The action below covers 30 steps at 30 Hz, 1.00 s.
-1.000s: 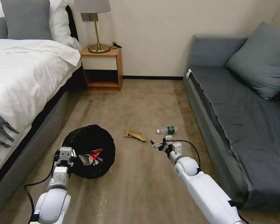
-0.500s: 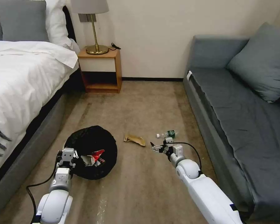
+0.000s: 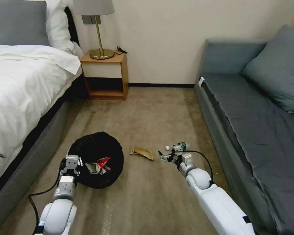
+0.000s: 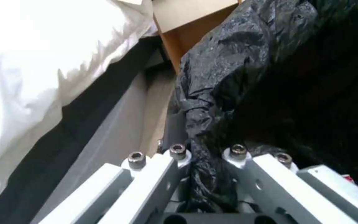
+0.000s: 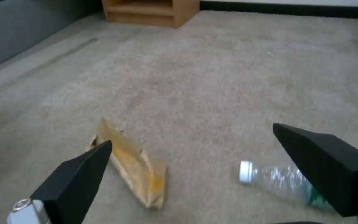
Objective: Pick up the trash bin, then pick up the garbage on the floor and place it into the trash bin.
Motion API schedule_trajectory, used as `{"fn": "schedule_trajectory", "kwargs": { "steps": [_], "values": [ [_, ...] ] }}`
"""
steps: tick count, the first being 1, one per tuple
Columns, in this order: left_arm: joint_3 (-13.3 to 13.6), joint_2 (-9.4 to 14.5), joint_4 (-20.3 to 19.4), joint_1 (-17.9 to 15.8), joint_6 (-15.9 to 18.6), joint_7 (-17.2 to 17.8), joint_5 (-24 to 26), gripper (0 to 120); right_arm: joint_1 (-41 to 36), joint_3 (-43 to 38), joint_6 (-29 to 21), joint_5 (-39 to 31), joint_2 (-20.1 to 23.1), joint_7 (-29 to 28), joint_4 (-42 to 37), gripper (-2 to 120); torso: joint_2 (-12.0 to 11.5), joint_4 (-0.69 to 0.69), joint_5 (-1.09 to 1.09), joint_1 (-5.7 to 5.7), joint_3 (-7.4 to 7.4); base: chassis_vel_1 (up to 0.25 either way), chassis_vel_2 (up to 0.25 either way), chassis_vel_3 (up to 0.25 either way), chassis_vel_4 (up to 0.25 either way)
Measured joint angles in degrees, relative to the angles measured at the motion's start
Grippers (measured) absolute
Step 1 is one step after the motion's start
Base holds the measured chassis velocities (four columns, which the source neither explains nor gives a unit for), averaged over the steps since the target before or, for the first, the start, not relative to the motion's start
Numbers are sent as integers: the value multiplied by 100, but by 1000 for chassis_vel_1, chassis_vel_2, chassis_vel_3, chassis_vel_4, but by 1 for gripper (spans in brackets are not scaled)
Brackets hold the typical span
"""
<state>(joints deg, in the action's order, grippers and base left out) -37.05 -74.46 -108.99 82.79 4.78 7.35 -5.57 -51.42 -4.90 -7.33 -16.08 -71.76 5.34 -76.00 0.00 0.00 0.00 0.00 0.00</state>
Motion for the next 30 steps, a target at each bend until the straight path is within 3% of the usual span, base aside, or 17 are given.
{"fn": "schedule_trajectory", "kwargs": {
  "steps": [30],
  "values": [
    [35,38,129,-84,-49,-4,59,2,69,60,40,258,45,174,90,100,0,0,0,0,0,-100,99,103,-105]
  ]
}}
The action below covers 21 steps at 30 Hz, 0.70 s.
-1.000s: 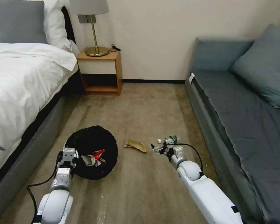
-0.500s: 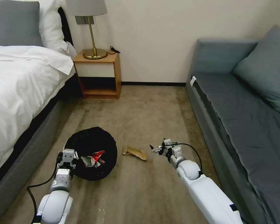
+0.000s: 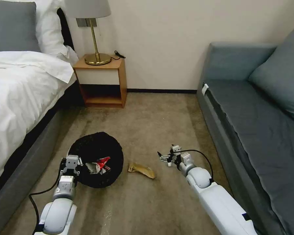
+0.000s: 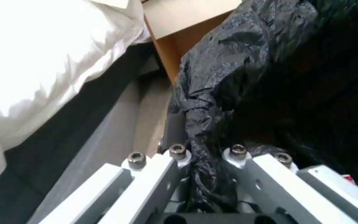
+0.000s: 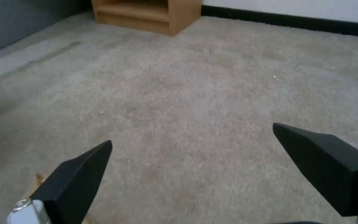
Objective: Pick up the trash bin, then pick up the garbage on the floor and place it into the trash bin.
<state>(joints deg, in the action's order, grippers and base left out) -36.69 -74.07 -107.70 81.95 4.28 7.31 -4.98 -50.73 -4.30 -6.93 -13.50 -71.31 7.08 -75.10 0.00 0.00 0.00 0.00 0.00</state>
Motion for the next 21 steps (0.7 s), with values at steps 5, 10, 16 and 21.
{"fn": "schedule_trajectory", "kwargs": {
  "steps": [5,10,16,21],
  "values": [
    [1,47,19,-8,-2,-4,14,2,-25,34,-22,-103,22,46,-53,100,0,0,0,0,0,-98,107,101,-126],
    [2,71,51,-8,-29,-14,31,2,-5,140,-25,-71,82,123,-64,100,0,1,0,0,0,-106,100,105,-98],
    [-18,161,64,-5,-51,-37,93,2,136,399,-101,-28,153,170,-75,100,0,0,0,0,0,-93,90,94,-93],
    [-47,220,64,-10,-51,-39,126,2,272,588,-172,-5,207,225,-75,100,0,0,0,0,0,-77,87,84,-84]
  ]
}}
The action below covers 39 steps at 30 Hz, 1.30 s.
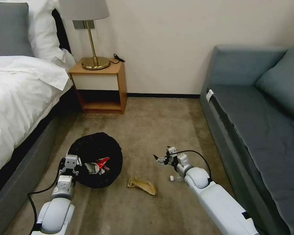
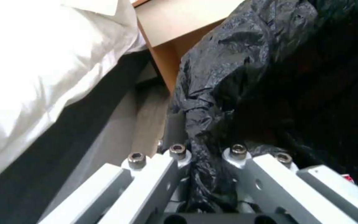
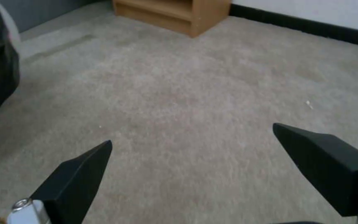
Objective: Pick up the trash bin, then pick up the garbage on the floor and place it into the trash bin.
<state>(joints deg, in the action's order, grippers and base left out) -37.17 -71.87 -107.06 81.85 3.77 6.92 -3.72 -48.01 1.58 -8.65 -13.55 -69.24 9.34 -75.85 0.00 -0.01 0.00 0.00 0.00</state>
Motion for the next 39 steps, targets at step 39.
{"fn": "schedule_trajectory", "kwargs": {
  "steps": [39],
  "values": [
    [-35,13,330,73,-139,-38,-1,2,335,1996,-796,1536,-225,1321,1061,100,0,0,0,0,0,-5,7,4,-5]
  ]
}}
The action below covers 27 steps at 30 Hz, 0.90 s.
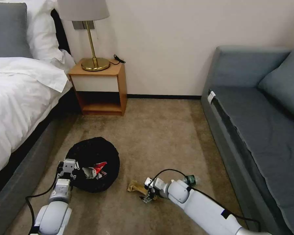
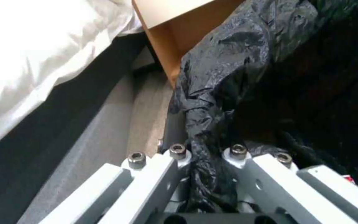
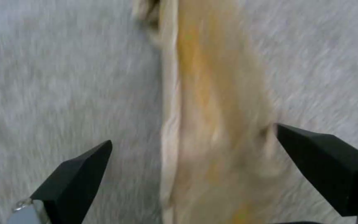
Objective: Pick up the trash bin, then pick up the garbage on the floor and place it into the trash bin.
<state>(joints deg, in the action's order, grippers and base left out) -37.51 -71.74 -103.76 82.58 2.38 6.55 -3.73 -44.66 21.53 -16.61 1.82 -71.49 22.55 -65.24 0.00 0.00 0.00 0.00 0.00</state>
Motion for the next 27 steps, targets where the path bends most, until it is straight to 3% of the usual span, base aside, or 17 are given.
{"fn": "schedule_trajectory", "kwargs": {
  "steps": [5,12,19,25,27],
  "values": [
    [2,18,28,-14,-24,2,13,2,-84,-108,186,214,-82,55,260,87,1,3,-2,0,-1,0,0,0,0],
    [29,1,74,-42,-51,-1,13,2,-87,-194,331,235,-135,69,406,58,1,0,0,0,-1,0,0,0,0],
    [29,8,91,-49,-66,-9,13,2,-95,-219,386,256,-131,73,418,44,1,-2,5,0,0,0,0,0,0],
    [23,11,92,-45,-75,-15,13,2,-61,-274,401,239,-132,77,369,16,0,1,0,0,1,0,0,0,0],
    [23,11,89,-43,-76,-16,12,2,-53,-285,400,232,-130,79,350,13,0,1,-1,0,1,0,0,0,0]
  ]
}}
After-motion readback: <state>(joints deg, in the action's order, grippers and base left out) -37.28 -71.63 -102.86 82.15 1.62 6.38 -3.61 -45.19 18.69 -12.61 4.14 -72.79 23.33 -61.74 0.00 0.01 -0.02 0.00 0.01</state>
